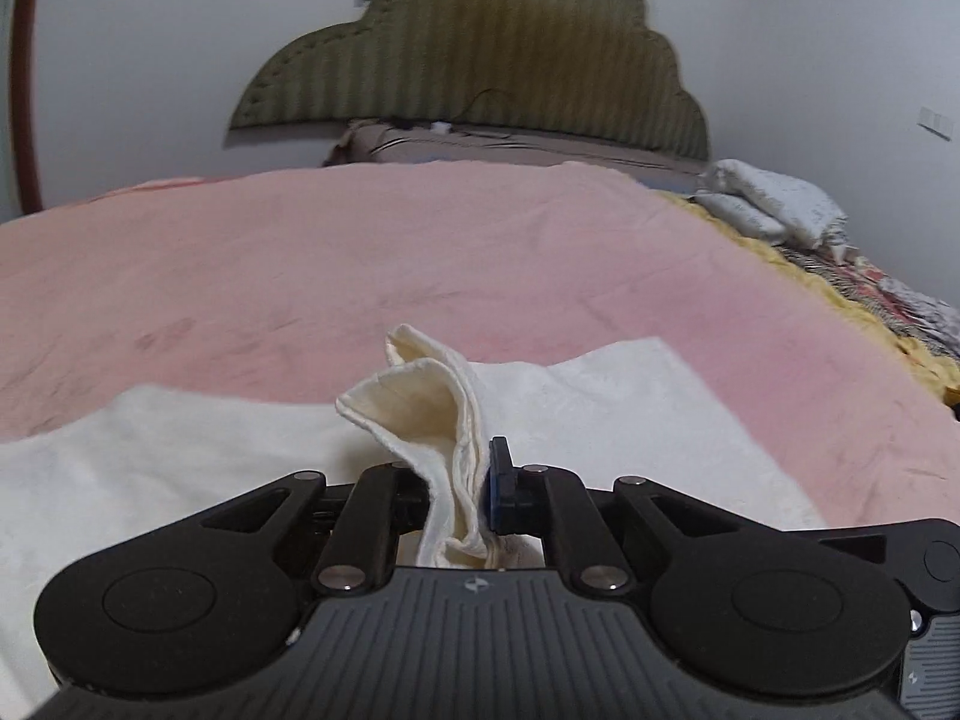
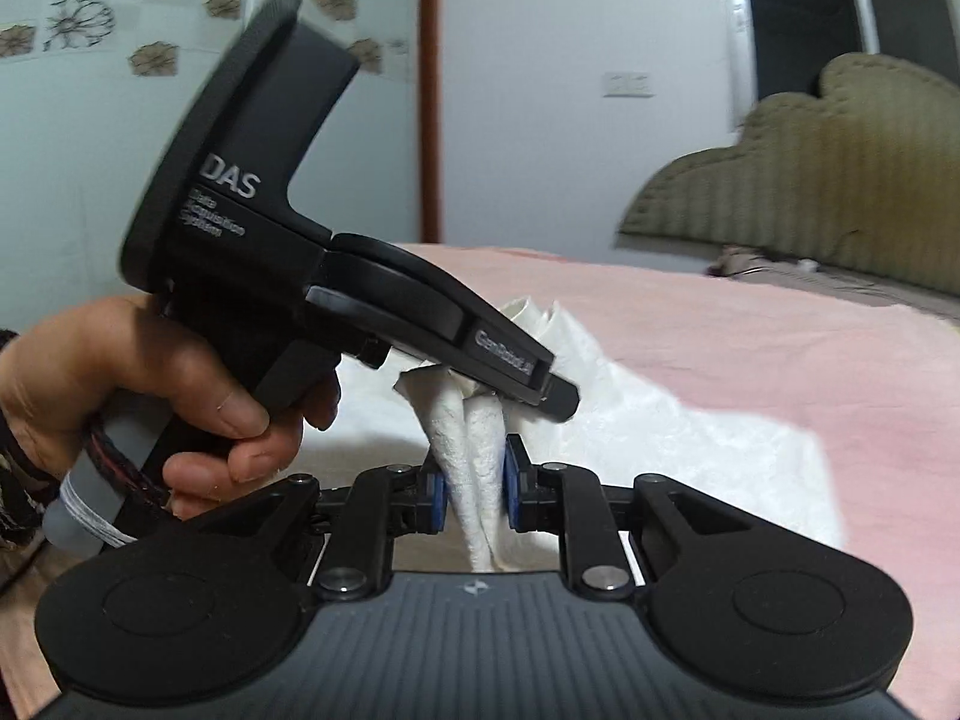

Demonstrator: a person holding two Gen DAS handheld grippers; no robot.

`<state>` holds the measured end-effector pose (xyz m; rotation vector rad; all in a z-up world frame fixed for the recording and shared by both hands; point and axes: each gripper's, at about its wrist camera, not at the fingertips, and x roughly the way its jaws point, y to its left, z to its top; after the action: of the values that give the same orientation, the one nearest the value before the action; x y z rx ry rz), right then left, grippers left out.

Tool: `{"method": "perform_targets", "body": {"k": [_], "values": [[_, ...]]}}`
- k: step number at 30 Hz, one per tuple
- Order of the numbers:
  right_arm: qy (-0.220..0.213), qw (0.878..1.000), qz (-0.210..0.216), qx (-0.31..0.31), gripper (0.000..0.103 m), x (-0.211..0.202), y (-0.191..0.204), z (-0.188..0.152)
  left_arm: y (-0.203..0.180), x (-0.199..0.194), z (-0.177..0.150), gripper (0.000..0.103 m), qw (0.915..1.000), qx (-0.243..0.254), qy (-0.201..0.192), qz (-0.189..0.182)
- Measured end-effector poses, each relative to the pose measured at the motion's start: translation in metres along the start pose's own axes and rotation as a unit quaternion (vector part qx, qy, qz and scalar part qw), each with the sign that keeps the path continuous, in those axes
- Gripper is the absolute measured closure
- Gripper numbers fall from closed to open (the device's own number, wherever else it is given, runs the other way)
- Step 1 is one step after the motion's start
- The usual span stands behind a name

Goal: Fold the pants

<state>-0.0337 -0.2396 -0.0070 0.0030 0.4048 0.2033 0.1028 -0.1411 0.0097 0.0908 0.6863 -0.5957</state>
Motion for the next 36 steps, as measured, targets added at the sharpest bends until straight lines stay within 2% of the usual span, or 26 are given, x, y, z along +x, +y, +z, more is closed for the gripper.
{"method": "perform_targets", "body": {"k": [5, 7, 9, 11, 13, 15, 17, 19, 21, 22, 23, 24, 26, 29, 31, 33, 36], "values": [[0.023, 0.999, 0.034, -0.007, 0.085, 0.025, 0.022, 0.002, 0.022, -0.002, -0.016, 0.089, 0.9994, -0.001, 0.005, 0.035], [0.034, 0.999, 0.034, -0.016, 0.085, 0.035, 0.033, -0.001, 0.028, 0.002, -0.019, 0.077, 0.999, 0.003, 0.01, 0.043], [0.059, 0.998, 0.027, -0.02, 0.081, 0.045, 0.04, -0.001, 0.037, 0.005, -0.021, 0.059, 0.9982, -0.006, 0.021, 0.057], [0.082, 0.996, 0.029, -0.02, 0.064, 0.047, 0.046, 0.005, 0.045, -0.001, -0.02, 0.045, 0.9973, -0.014, 0.007, 0.072], [0.069, 0.996, 0.056, -0.02, 0.061, 0.028, 0.045, 0.011, 0.052, -0.009, -0.015, 0.044, 0.9954, -0.011, -0.008, 0.094], [0.035, 0.996, 0.078, -0.011, 0.061, 0.004, 0.038, 0.016, 0.059, -0.012, -0.009, 0.043, 0.993, -0.009, -0.01, 0.117], [0.011, 0.998, 0.054, 0.016, 0.061, -0.013, 0.018, 0.022, 0.061, -0.007, -0.003, 0.042, 0.9918, 0.0, 0.01, 0.127], [0.008, 0.999, 0.0, 0.041, 0.06, -0.017, -0.003, 0.02, 0.063, -0.001, -0.004, 0.04, 0.9903, 0.02, 0.03, 0.134], [0.046, 0.994, -0.059, 0.076, 0.053, -0.011, -0.025, 0.012, 0.064, 0.0, -0.006, 0.04, 0.9886, 0.019, 0.032, 0.146], [0.083, 0.99, -0.069, 0.091, 0.051, -0.005, -0.034, 0.005, 0.067, -0.003, -0.008, 0.039, 0.9886, 0.013, 0.028, 0.147], [0.123, 0.987, -0.057, 0.089, 0.051, 0.002, -0.038, -0.003, 0.069, -0.007, -0.01, 0.039, 0.9892, 0.001, 0.022, 0.145], [0.144, 0.986, -0.052, 0.065, 0.051, 0.004, -0.033, -0.009, 0.073, -0.012, -0.012, 0.039, 0.9897, -0.013, 0.014, 0.142], [0.123, 0.989, -0.075, 0.024, 0.05, -0.006, -0.014, -0.012, 0.081, -0.024, -0.014, 0.039, 0.9891, -0.041, 0.001, 0.141], [0.07, 0.996, -0.044, -0.018, 0.051, -0.014, 0.012, -0.001, 0.089, -0.039, -0.014, 0.038, 0.9869, -0.085, -0.011, 0.136], [0.048, 0.997, -0.013, -0.067, 0.051, -0.012, 0.04, 0.007, 0.093, -0.049, -0.014, 0.038, 0.9868, -0.116, -0.015, 0.112], [0.049, 0.99, 0.005, -0.133, 0.054, -0.002, 0.067, 0.007, 0.097, -0.059, -0.017, 0.036, 0.9856, -0.146, -0.016, 0.083], [0.069, 0.976, -0.001, -0.207, 0.054, 0.017, 0.088, 0.001, 0.102, -0.069, -0.021, 0.035, 0.9827, -0.177, -0.01, 0.052]]}}
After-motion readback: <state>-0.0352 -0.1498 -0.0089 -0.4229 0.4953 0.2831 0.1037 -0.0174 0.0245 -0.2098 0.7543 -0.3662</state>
